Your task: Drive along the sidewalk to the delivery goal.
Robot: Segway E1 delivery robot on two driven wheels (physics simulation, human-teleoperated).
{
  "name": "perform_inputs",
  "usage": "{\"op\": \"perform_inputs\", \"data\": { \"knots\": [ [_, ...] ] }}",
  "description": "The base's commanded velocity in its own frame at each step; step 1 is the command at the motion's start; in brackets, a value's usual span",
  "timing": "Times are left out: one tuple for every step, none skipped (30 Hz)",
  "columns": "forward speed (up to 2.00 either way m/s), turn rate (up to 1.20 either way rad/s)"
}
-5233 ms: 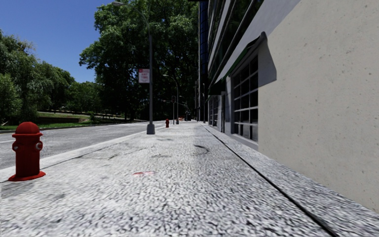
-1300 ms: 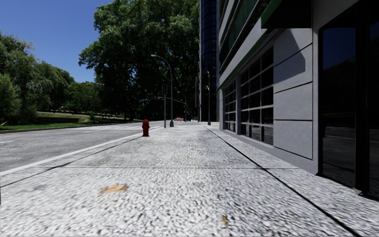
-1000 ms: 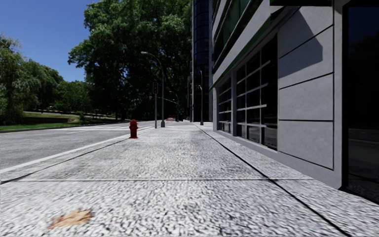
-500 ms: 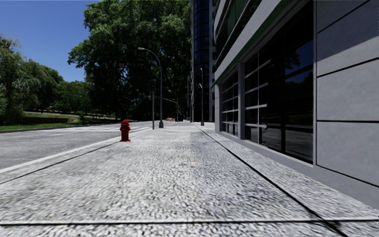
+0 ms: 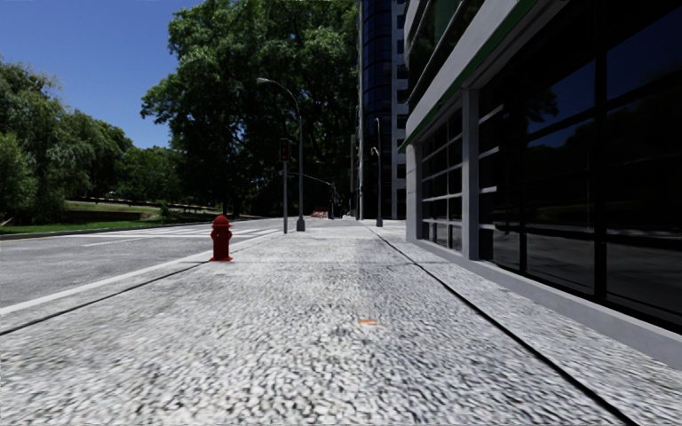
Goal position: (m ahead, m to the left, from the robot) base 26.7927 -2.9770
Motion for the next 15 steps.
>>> {"op": "perform_inputs", "data": {
  "knots": [
    [2.0,0.0],
    [2.0,0.0],
    [2.0,0.0],
    [2.0,0.0],
    [2.0,0.0],
    [2.0,0.0],
    [2.0,0.0],
    [2.0,0.0],
    [2.0,0.0],
    [2.0,0.0],
    [2.0,0.0],
    [2.0,0.0],
    [2.0,0.0],
    [2.0,0.0],
    [2.0,0.0]
  ]
}}
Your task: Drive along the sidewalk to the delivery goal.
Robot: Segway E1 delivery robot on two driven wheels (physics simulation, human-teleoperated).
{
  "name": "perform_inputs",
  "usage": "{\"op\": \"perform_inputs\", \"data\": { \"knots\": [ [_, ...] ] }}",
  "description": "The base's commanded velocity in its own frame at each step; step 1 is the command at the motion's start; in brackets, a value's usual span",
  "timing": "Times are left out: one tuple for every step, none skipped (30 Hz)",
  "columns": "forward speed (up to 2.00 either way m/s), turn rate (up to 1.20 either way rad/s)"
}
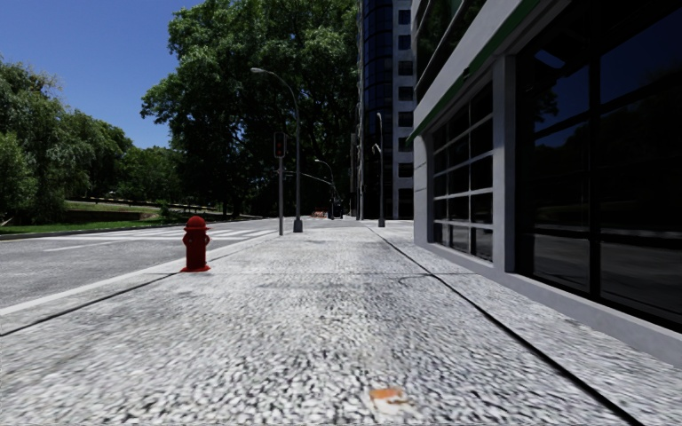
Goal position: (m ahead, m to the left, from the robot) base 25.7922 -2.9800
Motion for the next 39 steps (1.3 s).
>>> {"op": "perform_inputs", "data": {
  "knots": [
    [2.0,0.0],
    [2.0,0.0],
    [2.0,0.0],
    [2.0,0.0],
    [2.0,0.0],
    [2.0,0.05],
    [2.0,0.14],
    [2.0,0.14],
    [2.0,0.17],
    [2.0,0.17],
    [2.0,0.1],
    [2.0,0.0],
    [2.0,0.0],
    [2.0,0.0],
    [2.0,0.0],
    [2.0,0.0],
    [2.0,0.0],
    [2.0,0.0],
    [2.0,0.0],
    [2.0,0.0],
    [2.0,0.0],
    [2.0,0.0],
    [2.0,0.0],
    [2.0,0.0],
    [2.0,0.0],
    [2.0,0.0],
    [2.0,0.0],
    [2.0,0.0],
    [2.0,0.0],
    [2.0,0.0],
    [2.0,0.0],
    [2.0,0.0],
    [2.0,0.0],
    [2.0,0.0],
    [2.0,0.0],
    [2.0,0.0],
    [2.0,0.0],
    [2.0,0.0],
    [2.0,0.0]
  ]
}}
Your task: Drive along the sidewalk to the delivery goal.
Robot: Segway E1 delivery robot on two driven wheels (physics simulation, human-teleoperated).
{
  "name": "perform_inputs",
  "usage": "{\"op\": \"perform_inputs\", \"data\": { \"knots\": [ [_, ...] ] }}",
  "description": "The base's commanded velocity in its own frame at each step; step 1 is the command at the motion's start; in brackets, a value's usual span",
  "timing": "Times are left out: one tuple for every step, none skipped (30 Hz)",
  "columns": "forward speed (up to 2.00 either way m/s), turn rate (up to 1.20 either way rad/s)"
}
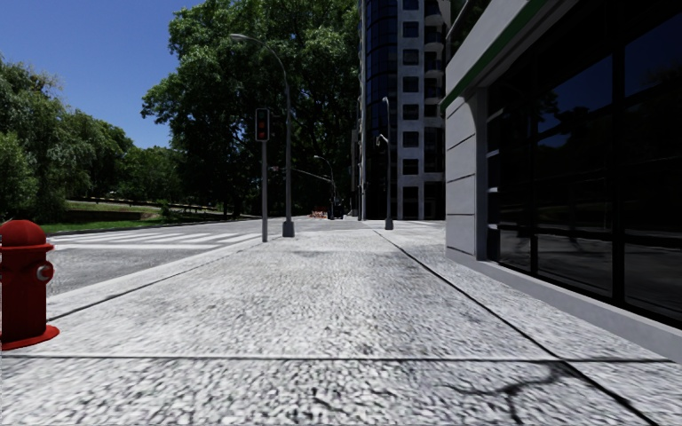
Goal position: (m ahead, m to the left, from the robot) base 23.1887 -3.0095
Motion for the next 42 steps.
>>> {"op": "perform_inputs", "data": {
  "knots": [
    [2.0,0.0],
    [2.0,0.0],
    [2.0,0.0],
    [2.0,0.0],
    [2.0,0.0],
    [2.0,0.0],
    [2.0,0.0],
    [2.0,0.0],
    [2.0,0.0],
    [2.0,0.0],
    [2.0,0.0],
    [2.0,0.0],
    [2.0,0.0],
    [2.0,0.0],
    [2.0,0.0],
    [2.0,0.0],
    [2.0,0.0],
    [2.0,0.0],
    [2.0,0.0],
    [2.0,0.0],
    [2.0,0.0],
    [2.0,0.0],
    [2.0,0.0],
    [2.0,0.0],
    [2.0,0.0],
    [2.0,0.0],
    [2.0,0.0],
    [2.0,0.0],
    [2.0,0.0],
    [2.0,0.0],
    [2.0,-0.12],
    [2.0,-0.12],
    [2.0,-0.18],
    [2.0,-0.22],
    [2.0,-0.25],
    [2.0,-0.25],
    [2.0,-0.27],
    [2.0,-0.28],
    [2.0,-0.28],
    [2.0,-0.28],
    [2.0,-0.16],
    [2.0,0.0]
  ]
}}
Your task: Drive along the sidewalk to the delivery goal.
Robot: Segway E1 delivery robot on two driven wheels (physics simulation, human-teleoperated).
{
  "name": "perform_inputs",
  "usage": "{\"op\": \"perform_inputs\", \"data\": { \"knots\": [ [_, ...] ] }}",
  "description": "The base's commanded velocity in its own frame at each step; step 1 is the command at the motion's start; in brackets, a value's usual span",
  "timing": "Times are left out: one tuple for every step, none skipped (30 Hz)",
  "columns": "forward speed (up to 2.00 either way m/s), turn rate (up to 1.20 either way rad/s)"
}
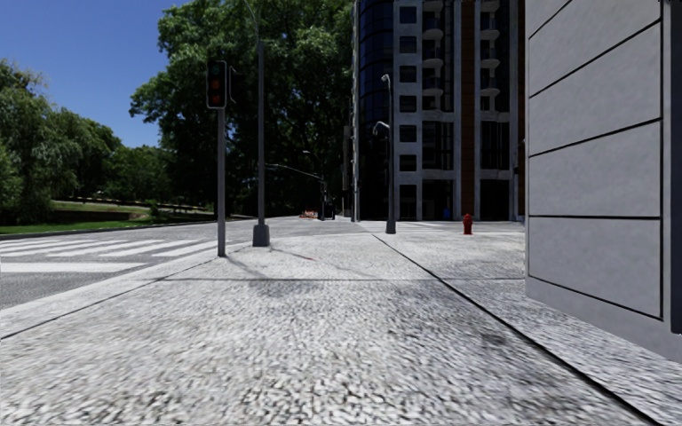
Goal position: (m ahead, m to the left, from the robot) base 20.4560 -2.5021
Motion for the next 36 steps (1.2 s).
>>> {"op": "perform_inputs", "data": {
  "knots": [
    [2.0,0.0],
    [2.0,0.0],
    [2.0,0.0],
    [2.0,0.0],
    [2.0,0.0],
    [2.0,0.0],
    [2.0,0.0],
    [2.0,0.0],
    [2.0,0.0],
    [2.0,0.0],
    [2.0,0.0],
    [2.0,0.0],
    [2.0,-0.03],
    [2.0,-0.03],
    [2.0,-0.11],
    [2.0,-0.24],
    [2.0,-0.31],
    [2.0,-0.31],
    [2.0,-0.35],
    [2.0,-0.36],
    [2.0,-0.37],
    [2.0,-0.37],
    [2.0,-0.38],
    [2.0,-0.38],
    [2.0,-0.38],
    [2.0,-0.38],
    [2.0,-0.38],
    [2.0,-0.38],
    [2.0,-0.38],
    [2.0,-0.38],
    [2.0,-0.38],
    [2.0,-0.38],
    [2.0,-0.38],
    [2.0,-0.38],
    [2.0,-0.38],
    [2.0,-0.38]
  ]
}}
